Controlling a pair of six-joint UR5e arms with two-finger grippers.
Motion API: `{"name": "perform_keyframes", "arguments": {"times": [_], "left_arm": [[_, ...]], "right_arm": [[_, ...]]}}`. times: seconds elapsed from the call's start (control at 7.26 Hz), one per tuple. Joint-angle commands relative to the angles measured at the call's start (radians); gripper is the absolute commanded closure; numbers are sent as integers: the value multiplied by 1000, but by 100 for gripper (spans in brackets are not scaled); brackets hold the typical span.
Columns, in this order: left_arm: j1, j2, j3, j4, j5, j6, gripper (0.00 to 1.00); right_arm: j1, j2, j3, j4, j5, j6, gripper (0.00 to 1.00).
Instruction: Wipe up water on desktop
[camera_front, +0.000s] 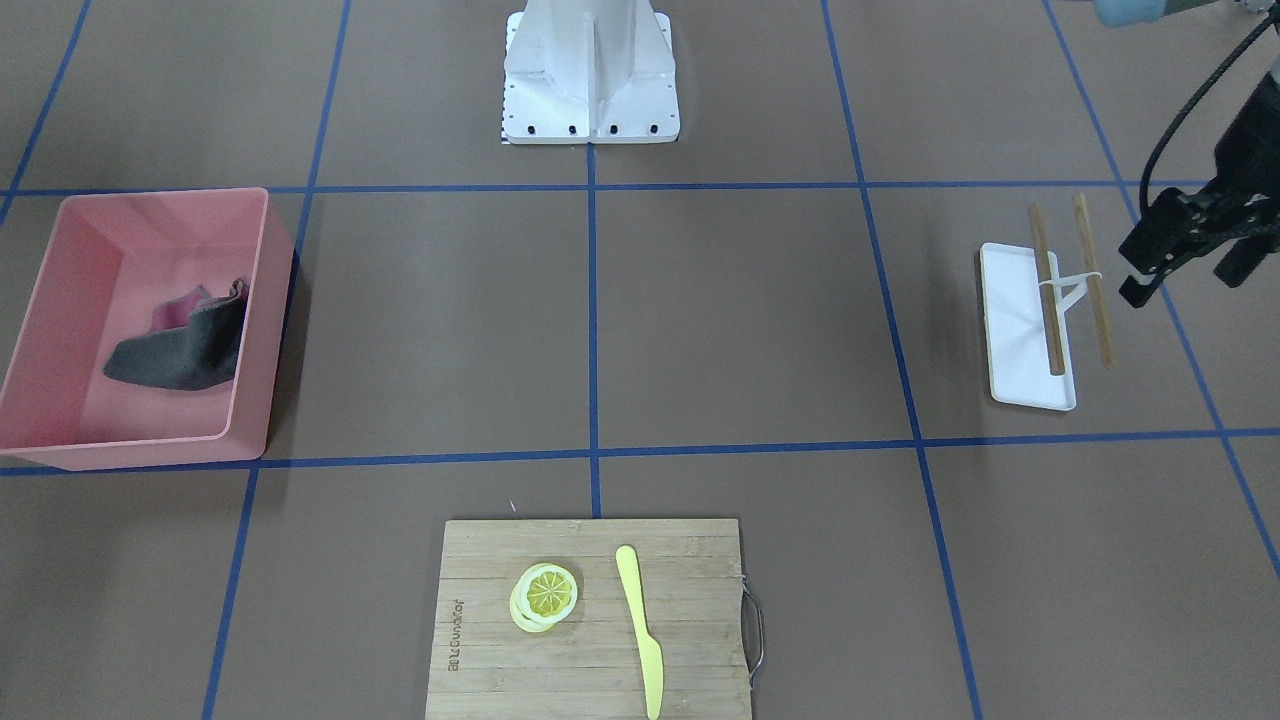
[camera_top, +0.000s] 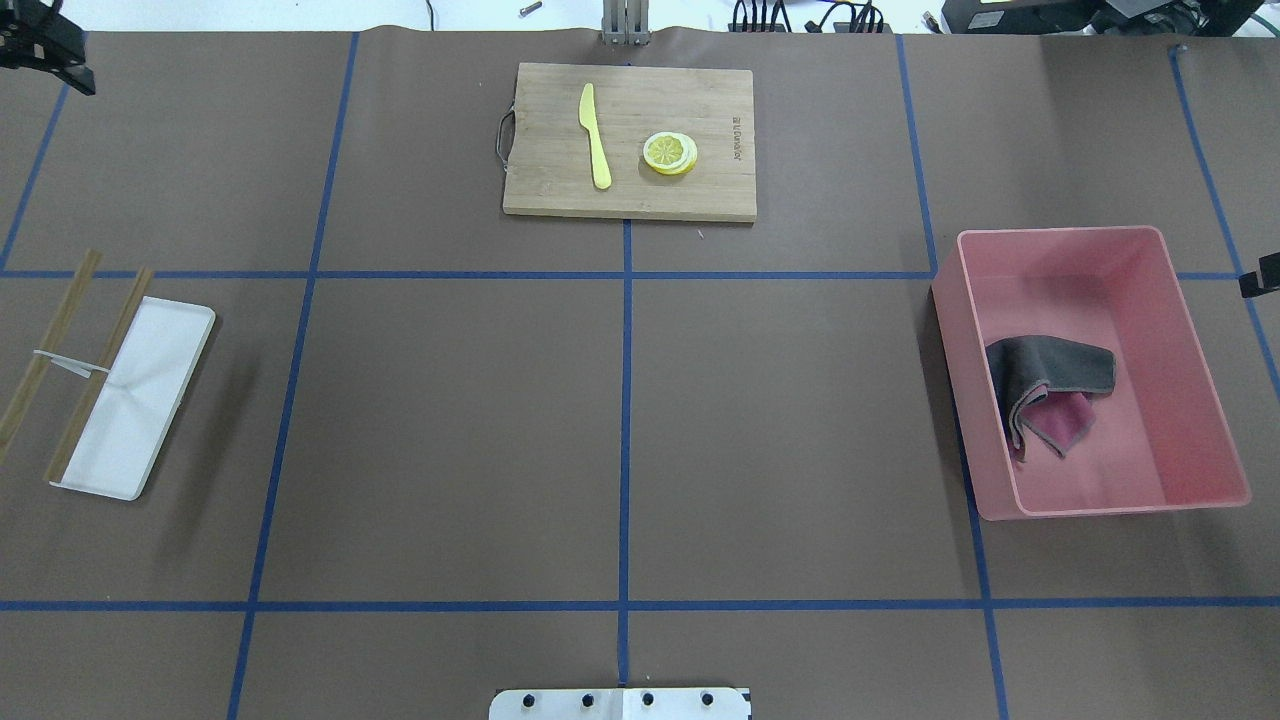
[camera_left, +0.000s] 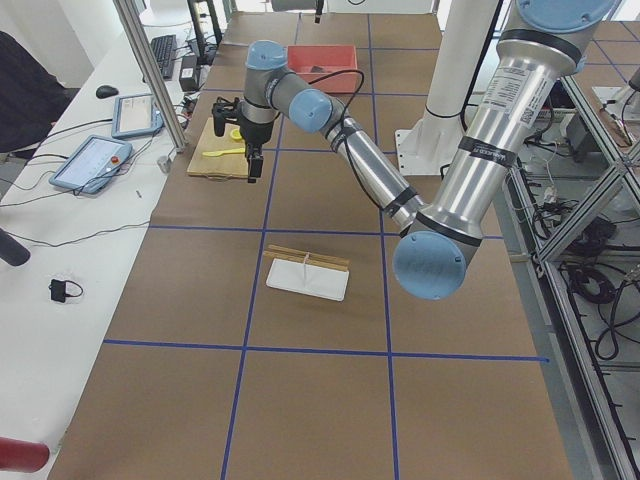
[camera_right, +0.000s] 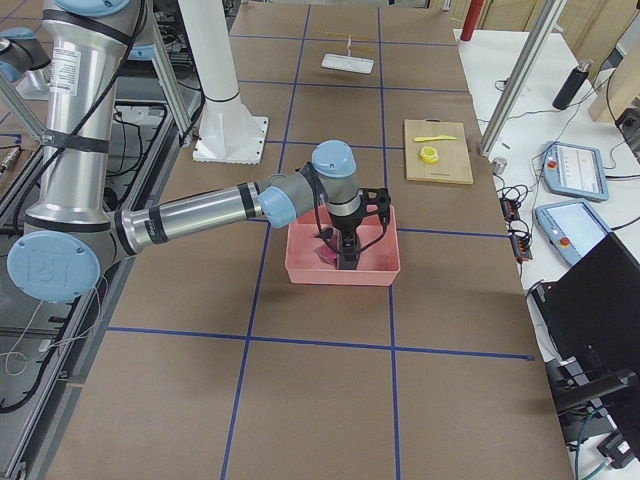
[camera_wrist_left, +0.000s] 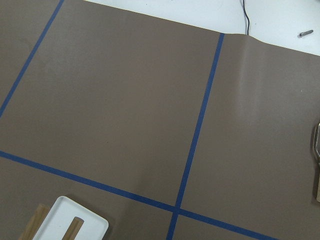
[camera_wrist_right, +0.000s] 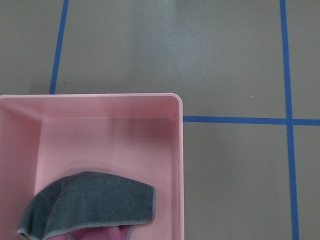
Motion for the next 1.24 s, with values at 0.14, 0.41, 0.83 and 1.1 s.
{"name": "perform_keyframes", "arguments": {"times": [0.14, 0.41, 0.83, 1.1], "left_arm": [[-184, 211, 57, 23, -52, 633, 2], [-252, 282, 111, -6, -46, 774, 2], [-301, 285, 218, -8, -87, 763, 2], [-318, 286, 273, -8, -166, 762, 2]], "right_arm": [[12, -18, -59, 1, -15, -2, 0], [84, 11, -119, -8, -1, -140, 0], [193, 45, -268, -28, 115, -270, 0], [242, 60, -262, -149, 170, -331, 0]]}}
